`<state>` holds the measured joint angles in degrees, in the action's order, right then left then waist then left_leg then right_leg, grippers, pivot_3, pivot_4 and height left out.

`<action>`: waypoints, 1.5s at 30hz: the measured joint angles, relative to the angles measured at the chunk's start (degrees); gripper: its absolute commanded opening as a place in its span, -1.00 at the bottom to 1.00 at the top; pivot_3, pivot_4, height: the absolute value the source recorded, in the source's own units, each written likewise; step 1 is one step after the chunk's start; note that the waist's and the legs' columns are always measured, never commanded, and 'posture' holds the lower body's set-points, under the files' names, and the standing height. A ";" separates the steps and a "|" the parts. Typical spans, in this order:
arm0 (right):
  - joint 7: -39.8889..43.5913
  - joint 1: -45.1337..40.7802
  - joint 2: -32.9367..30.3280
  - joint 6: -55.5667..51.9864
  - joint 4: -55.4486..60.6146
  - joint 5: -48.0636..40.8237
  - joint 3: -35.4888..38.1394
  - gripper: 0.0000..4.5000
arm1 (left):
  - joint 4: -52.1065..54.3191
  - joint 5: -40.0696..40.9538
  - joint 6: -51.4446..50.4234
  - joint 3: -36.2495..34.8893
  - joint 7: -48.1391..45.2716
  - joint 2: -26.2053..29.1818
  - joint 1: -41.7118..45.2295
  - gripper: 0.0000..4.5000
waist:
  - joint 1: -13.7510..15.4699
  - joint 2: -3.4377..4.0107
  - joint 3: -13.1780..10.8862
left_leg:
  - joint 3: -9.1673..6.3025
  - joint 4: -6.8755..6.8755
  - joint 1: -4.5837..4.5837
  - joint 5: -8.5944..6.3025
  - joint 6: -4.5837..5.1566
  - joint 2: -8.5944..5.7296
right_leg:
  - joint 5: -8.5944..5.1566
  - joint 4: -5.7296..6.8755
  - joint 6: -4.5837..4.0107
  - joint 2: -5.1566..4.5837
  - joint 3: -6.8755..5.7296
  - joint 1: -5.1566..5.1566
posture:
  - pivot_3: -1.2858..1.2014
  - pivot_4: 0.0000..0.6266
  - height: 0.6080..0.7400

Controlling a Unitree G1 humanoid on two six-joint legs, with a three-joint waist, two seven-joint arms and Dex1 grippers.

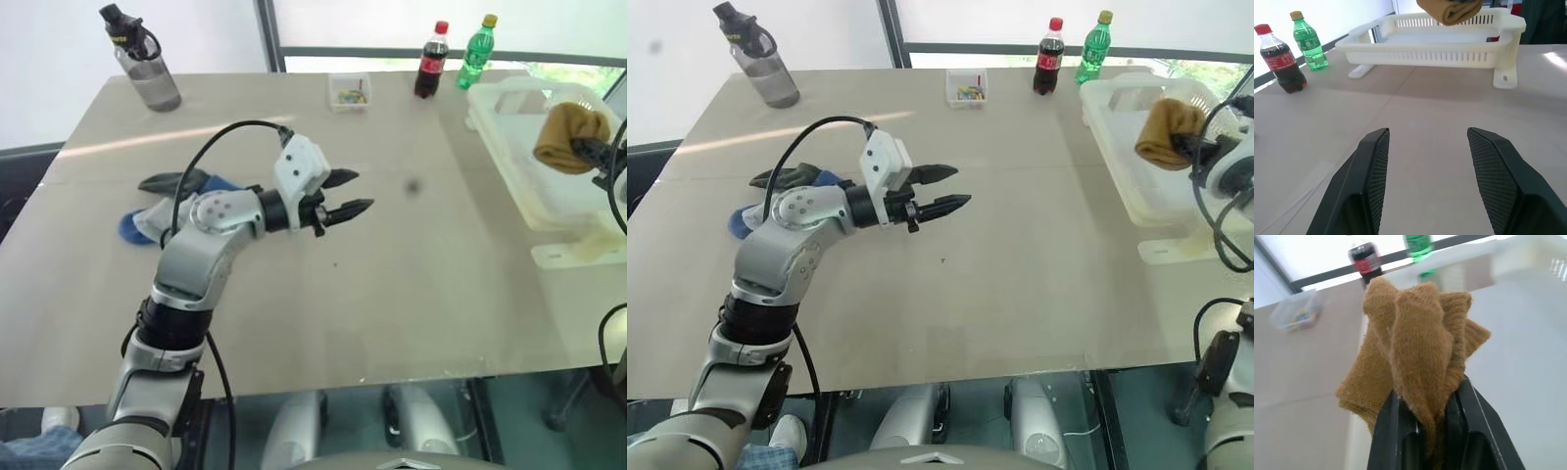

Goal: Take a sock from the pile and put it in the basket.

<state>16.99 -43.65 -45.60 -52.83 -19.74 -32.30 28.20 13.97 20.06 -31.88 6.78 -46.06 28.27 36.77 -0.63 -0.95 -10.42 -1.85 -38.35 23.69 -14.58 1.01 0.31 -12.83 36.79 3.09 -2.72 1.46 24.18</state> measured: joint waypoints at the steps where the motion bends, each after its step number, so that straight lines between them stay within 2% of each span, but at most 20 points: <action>1: -0.18 -0.40 -0.51 1.60 -2.94 1.29 -0.07 -0.56 | 0.00 -0.06 -0.02 0.00 0.18 0.01 0.00 0.20 | 0.06 0.00 0.00 | -0.01 0.01 0.00 0.00 0.00 0.00 | 0.00 0.00 0.00 0.00 -0.01 0.00 | 0.03 -0.52 1.00; 2: -0.16 -0.46 -0.86 2.38 -4.61 2.18 -0.12 -0.42 | 0.00 -0.09 -0.02 0.00 0.23 0.02 -0.01 0.20 | 0.06 0.02 -0.01 | -0.01 0.01 0.01 0.00 0.00 0.00 | 0.00 0.00 0.00 0.00 -0.01 0.00 | 0.03 -0.52 1.00; 4: 0.13 -0.81 -1.20 4.69 -8.42 3.92 -0.37 0.00 | 0.01 -0.25 -0.09 0.07 0.49 0.04 -0.02 0.20 | -0.05 0.04 -0.01 | 0.02 0.02 0.01 0.00 0.00 0.00 | 0.00 -0.01 0.00 0.00 0.01 0.00 | 0.03 -0.52 1.00; 9: 0.36 -1.16 -1.24 6.05 -11.65 5.54 -0.68 0.00 | 0.28 -0.23 -0.63 0.08 1.17 0.05 -0.26 0.20 | -0.21 0.09 -0.02 | 0.04 0.02 -0.02 0.00 0.00 0.00 | 0.00 0.02 0.00 0.00 0.04 0.01 | 0.03 -0.52 1.00; 16: 3.90 -0.27 -2.68 7.10 -9.37 6.58 -2.27 0.00 | 0.49 -0.19 -1.47 0.10 1.26 0.36 -0.68 0.20 | -0.06 0.10 -0.02 | 0.02 0.01 -0.02 0.00 0.00 0.00 | 0.01 0.04 0.00 0.01 0.03 0.00 | 0.03 -0.52 1.00; 24: 9.42 3.56 -5.02 17.06 -5.28 12.52 -6.65 0.00 | 0.48 -0.16 -1.64 0.09 1.11 0.90 -0.67 0.20 | -0.17 0.11 -0.01 | 0.03 0.00 -0.06 0.01 -0.01 0.00 | 0.01 0.08 0.01 0.01 0.04 0.00 | 0.03 -0.52 1.00; 28: 14.45 4.08 -5.13 20.00 -1.54 12.01 -7.24 0.00 | 0.56 0.00 -1.94 0.07 0.79 1.53 -0.71 0.20 | -0.22 0.14 -0.01 | 0.02 0.00 -0.07 0.01 -0.01 0.01 | 0.01 0.11 0.00 0.02 0.04 0.00 | 0.03 -0.52 1.00; 31: 24.47 9.16 -5.12 19.64 10.18 5.89 -7.62 0.00 | 1.86 0.82 -2.86 -0.64 0.72 2.68 -2.35 0.20 | -0.15 0.14 -0.01 | -0.05 0.00 -0.05 0.00 -0.01 0.05 | 0.01 0.10 0.00 0.04 -0.02 -0.01 | 0.03 -0.52 1.00; 34: 31.49 20.70 -3.85 16.56 24.97 -1.16 -8.09 0.00 | 5.13 1.90 -4.65 -3.80 1.27 5.55 -7.17 0.20 | 0.01 0.15 -0.01 | -0.14 0.01 0.00 0.00 -0.01 0.10 | 0.00 0.07 0.00 0.01 -0.10 -0.02 | 0.03 -0.52 1.00; 39: 34.08 33.55 -2.01 10.11 40.63 -11.40 -7.38 0.00 | 12.06 2.66 -6.65 -8.74 3.57 8.52 -16.02 0.20 | 0.23 0.15 -0.01 | -0.15 -0.07 -0.05 -0.01 0.00 0.08 | 0.01 0.09 0.03 -0.14 -0.05 -0.09 | 0.03 -0.52 1.00; 42: 36.50 40.97 -2.02 10.24 46.09 -13.59 -6.86 0.00 | 17.63 3.06 -7.82 -12.32 4.83 10.32 -25.24 0.20 | 0.19 0.14 -0.01 | -0.13 -0.07 -0.21 -0.01 0.01 0.09 | 0.00 0.06 0.03 -0.13 -0.04 -0.23 | 0.03 -0.52 1.00; 45: 37.65 43.97 -2.10 11.23 47.31 -13.66 -6.17 0.00 | 21.63 4.64 -8.88 -15.80 5.21 11.24 -30.10 0.20 | 0.24 0.14 -0.01 | -0.07 -0.10 -0.40 0.00 0.01 0.11 | 0.00 0.09 0.02 -0.09 -0.05 -0.41 | 0.03 -0.52 1.00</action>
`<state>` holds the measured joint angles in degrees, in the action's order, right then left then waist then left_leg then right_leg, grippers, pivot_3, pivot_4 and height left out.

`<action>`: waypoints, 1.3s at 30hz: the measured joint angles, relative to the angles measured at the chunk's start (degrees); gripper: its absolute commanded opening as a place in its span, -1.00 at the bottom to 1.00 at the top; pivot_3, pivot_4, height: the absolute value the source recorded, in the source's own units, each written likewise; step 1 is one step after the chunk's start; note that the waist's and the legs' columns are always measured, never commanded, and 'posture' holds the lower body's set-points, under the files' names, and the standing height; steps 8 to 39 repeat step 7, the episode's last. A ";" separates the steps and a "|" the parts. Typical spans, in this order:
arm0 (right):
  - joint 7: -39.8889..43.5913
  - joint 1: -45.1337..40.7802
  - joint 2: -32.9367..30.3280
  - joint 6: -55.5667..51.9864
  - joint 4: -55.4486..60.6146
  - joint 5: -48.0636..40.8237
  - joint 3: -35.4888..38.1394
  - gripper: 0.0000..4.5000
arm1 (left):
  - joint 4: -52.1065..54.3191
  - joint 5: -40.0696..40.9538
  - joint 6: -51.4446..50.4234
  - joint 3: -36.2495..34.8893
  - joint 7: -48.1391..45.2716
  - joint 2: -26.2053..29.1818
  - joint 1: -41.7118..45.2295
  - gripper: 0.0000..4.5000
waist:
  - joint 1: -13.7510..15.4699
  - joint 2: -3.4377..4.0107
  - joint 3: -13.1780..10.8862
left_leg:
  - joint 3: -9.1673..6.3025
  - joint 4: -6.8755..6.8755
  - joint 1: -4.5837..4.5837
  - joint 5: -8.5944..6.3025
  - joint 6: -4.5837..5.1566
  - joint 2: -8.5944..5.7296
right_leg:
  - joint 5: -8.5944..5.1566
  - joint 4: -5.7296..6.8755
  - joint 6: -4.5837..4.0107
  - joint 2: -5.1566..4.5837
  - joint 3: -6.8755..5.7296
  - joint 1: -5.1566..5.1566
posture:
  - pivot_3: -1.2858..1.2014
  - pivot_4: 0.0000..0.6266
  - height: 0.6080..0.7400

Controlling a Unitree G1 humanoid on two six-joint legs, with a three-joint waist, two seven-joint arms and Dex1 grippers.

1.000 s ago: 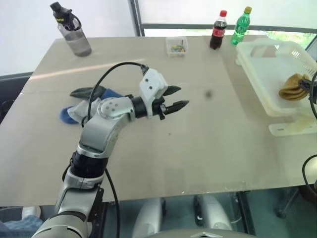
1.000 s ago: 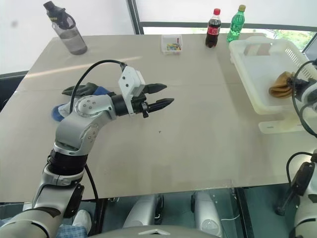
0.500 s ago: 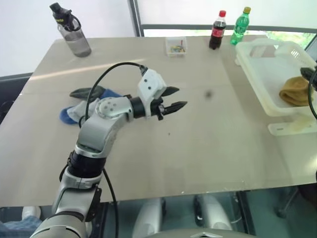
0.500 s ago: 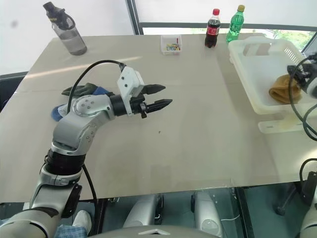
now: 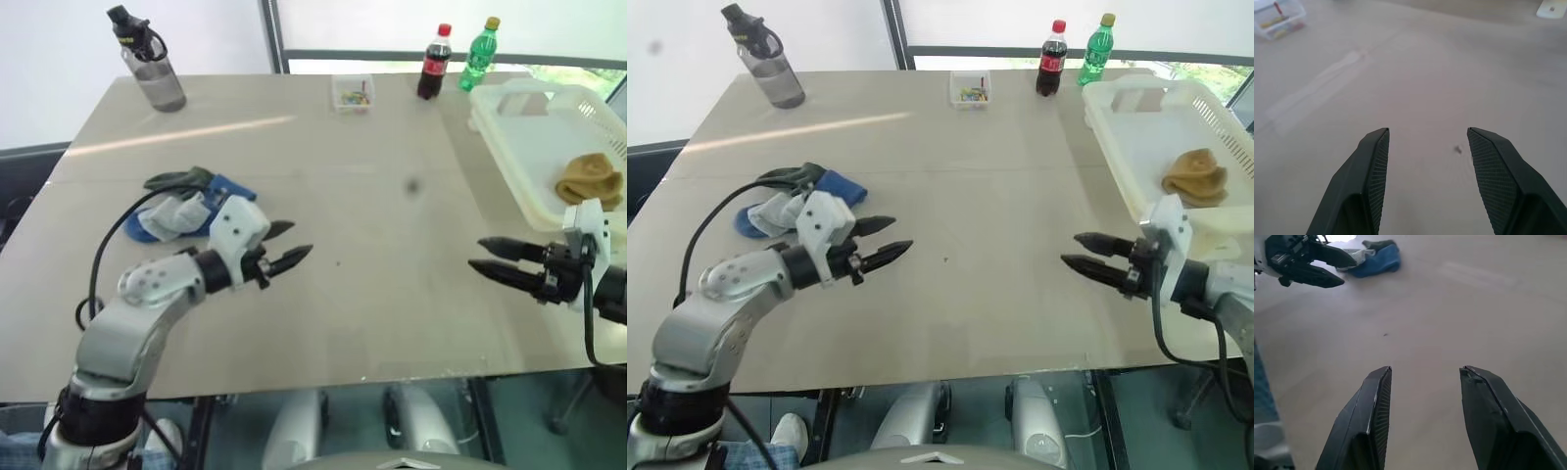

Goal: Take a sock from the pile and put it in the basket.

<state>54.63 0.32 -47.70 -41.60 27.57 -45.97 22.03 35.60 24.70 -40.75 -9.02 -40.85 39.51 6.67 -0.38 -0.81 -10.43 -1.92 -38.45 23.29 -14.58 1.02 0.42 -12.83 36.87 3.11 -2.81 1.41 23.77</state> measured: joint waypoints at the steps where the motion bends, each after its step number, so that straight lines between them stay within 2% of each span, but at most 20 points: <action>1: 0.41 1.03 -0.01 1.10 0.17 0.39 0.43 0.00 | 1.38 0.47 -0.04 -1.28 0.04 0.27 -1.77 0.20 | 0.04 0.00 0.00 | 0.04 0.01 -0.29 0.00 0.00 0.00 | -0.07 0.00 -0.08 0.01 0.01 -0.25 | 0.03 -0.52 1.00; 7: 3.92 4.44 -0.95 8.42 -1.79 5.68 0.92 0.00 | 6.21 4.78 -0.72 -9.59 2.43 -0.79 -7.79 0.20 | -0.09 -0.02 0.02 | 0.16 0.01 -0.55 0.00 0.00 0.11 | -0.26 0.05 -0.05 0.10 0.10 -0.38 | 0.03 -0.52 1.00; 39: 3.92 4.44 -0.95 8.42 -1.79 5.68 0.92 0.00 | 6.21 4.78 -0.72 -9.59 2.43 -0.79 -7.79 0.20 | -0.09 -0.02 0.02 | 0.16 0.01 -0.55 0.00 0.00 0.11 | -0.26 0.05 -0.05 0.10 0.10 -0.38 | 0.03 -0.52 1.00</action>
